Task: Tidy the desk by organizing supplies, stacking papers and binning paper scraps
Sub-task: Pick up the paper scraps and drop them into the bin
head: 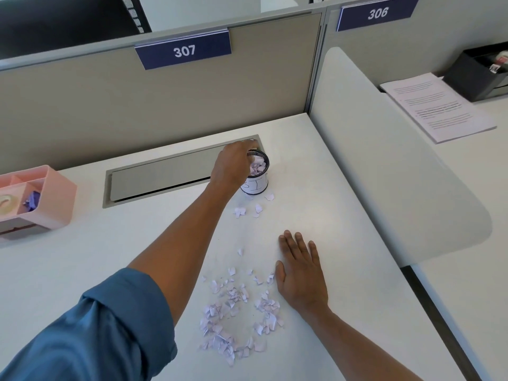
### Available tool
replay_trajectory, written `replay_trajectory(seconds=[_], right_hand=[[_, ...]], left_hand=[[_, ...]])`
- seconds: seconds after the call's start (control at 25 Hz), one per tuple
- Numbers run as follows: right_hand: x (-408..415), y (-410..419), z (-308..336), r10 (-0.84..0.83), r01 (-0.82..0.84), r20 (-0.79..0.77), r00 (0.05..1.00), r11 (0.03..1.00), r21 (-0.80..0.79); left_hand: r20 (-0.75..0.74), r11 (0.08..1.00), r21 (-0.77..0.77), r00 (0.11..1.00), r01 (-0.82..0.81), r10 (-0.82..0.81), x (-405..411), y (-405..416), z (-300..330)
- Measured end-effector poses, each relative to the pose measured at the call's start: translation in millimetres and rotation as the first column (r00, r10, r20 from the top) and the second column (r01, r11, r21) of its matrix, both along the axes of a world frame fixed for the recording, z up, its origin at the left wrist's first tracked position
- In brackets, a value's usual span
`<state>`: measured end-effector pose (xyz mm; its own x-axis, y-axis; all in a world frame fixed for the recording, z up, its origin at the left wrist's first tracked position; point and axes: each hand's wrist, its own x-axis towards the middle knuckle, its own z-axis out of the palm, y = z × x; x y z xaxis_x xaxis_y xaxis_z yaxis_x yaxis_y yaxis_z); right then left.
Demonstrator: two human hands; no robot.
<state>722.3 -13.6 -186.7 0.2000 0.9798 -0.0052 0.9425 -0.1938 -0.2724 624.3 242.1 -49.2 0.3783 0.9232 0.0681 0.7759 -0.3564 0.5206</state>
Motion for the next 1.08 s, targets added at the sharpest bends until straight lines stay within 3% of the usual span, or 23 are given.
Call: replay_trajectory(seconds=[0.32,0.48,0.72,1.08], right_hand=[[0.7,-1.2,1.5,0.005,-0.005,0.017,1.0,1.0,0.006],[1.0,0.0,2.4,0.007,-0.008,0.021,1.0,1.0,0.005],[0.1,0.5,0.0,0.007,-0.008,0.069,0.998,1.0,0.006],[-4.7,-1.5,4.5,0.004,-0.005,0.04,0.999,1.0,0.022]], left_hand=[[0.199,0.989,0.07,0.973,-0.133,0.117,-34.6,-43.3,-18.6],[0.123,0.977,0.021,0.97,-0.214,0.21,-53.3,-109.3,-55.4],[-0.243,0.982,-0.187,0.97,-0.033,-0.014,-78.1,-176.1,-102.2],[-0.254,0.957,-0.28,0.956,0.073,-0.147,-126.0,-236.7,-97.3]])
